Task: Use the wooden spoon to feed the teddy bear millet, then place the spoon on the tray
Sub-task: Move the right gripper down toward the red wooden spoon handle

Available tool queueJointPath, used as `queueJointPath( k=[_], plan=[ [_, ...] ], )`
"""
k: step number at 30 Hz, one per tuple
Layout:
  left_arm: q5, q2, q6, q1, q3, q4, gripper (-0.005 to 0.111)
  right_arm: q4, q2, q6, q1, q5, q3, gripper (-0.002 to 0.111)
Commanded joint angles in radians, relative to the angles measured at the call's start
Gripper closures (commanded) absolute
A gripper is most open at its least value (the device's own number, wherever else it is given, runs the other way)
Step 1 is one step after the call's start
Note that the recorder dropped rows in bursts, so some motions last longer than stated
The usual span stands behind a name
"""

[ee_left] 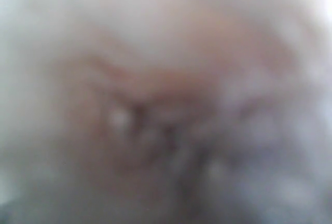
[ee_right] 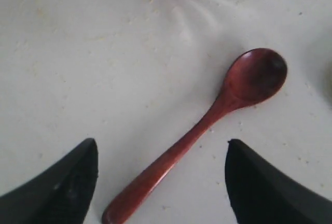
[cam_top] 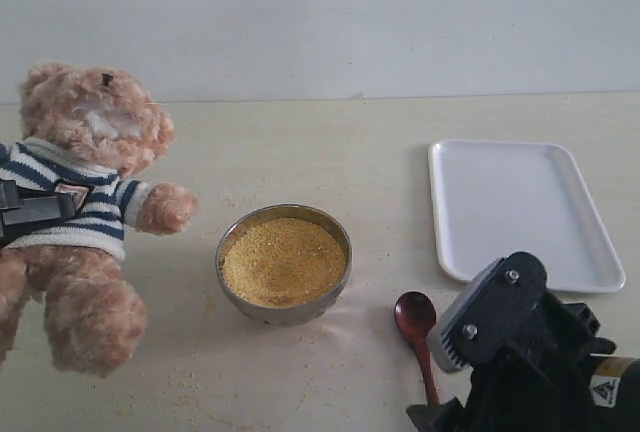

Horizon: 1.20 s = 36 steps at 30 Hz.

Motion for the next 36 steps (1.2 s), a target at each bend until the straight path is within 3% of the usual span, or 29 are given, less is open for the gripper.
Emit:
queueJointPath(
  k=[1,4,8,36],
  plan=[
    [0.014,-0.011,0.007,0.001,0.000,-0.018,0.102,0.017,0.007,0.214,0.004,-0.025,0.004,0.041],
    [-0.005,-0.011,0.007,0.001,0.000,-0.018,0.102,0.002,0.009,0.130,0.004,0.011,0.004,0.041],
    [-0.005,-0.011,0.007,0.001,0.000,-0.018,0.102,0.002,0.068,0.117,0.004,-0.110,0.004,0.041],
    [0.000,-0.011,0.003,0.001,0.000,-0.014,0.102,0.002,0.263,0.154,0.004,-0.105,0.003,0.041]
  ],
)
